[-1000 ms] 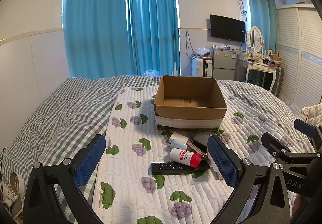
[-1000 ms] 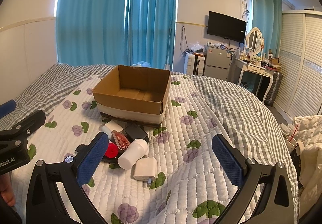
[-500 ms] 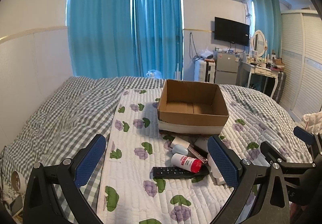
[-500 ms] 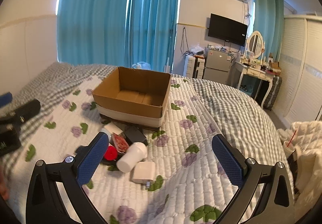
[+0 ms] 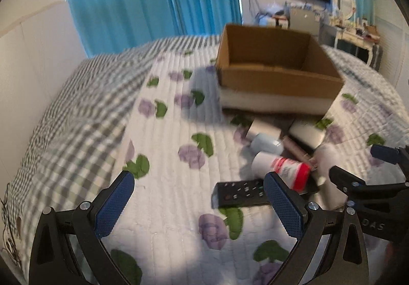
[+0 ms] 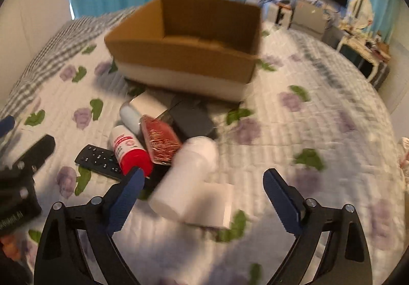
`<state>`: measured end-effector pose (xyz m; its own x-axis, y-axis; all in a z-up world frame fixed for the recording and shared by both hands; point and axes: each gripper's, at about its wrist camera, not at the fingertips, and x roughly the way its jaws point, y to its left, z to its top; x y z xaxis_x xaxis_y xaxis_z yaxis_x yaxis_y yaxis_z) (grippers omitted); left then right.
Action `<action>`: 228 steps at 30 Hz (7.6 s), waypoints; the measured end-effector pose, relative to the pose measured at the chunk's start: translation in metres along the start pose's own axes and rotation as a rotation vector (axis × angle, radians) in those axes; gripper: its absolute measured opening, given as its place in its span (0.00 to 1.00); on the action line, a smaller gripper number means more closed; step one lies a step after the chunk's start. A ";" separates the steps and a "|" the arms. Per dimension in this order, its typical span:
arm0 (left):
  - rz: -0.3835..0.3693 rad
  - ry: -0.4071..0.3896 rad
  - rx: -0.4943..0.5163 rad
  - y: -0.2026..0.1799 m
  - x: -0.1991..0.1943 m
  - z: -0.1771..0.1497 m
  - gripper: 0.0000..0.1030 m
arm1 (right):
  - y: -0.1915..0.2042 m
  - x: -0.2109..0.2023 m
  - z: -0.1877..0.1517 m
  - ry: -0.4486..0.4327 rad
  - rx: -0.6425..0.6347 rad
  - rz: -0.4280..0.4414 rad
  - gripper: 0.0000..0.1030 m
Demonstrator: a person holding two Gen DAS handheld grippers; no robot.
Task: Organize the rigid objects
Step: 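Grasp the white cylindrical bottle with the right tool while the left tool grasps the red-capped bottle, then carry both bottles into the cardboard box and open both tools to release them, then grasp the white charger with the right tool while the left tool grasps the red patterned case, then carry the charger and red case into the box and open both tools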
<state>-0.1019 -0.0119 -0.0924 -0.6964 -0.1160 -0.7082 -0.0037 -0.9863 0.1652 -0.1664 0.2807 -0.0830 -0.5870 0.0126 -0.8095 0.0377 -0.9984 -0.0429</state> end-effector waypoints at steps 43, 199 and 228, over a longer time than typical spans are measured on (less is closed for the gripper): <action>-0.249 0.220 -0.031 -0.041 0.044 0.006 0.77 | -0.033 -0.006 -0.009 -0.092 0.072 0.003 0.42; -0.439 0.379 -0.082 -0.115 0.092 0.039 0.26 | -0.088 0.022 0.032 0.032 -0.085 0.071 0.48; -0.223 -0.004 0.052 -0.073 -0.042 0.073 0.10 | -0.050 -0.059 0.040 -0.144 -0.102 -0.011 0.48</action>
<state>-0.1244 0.0739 -0.0249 -0.6775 0.1046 -0.7281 -0.1944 -0.9801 0.0400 -0.1661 0.3276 -0.0093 -0.6975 0.0081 -0.7165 0.1084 -0.9872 -0.1167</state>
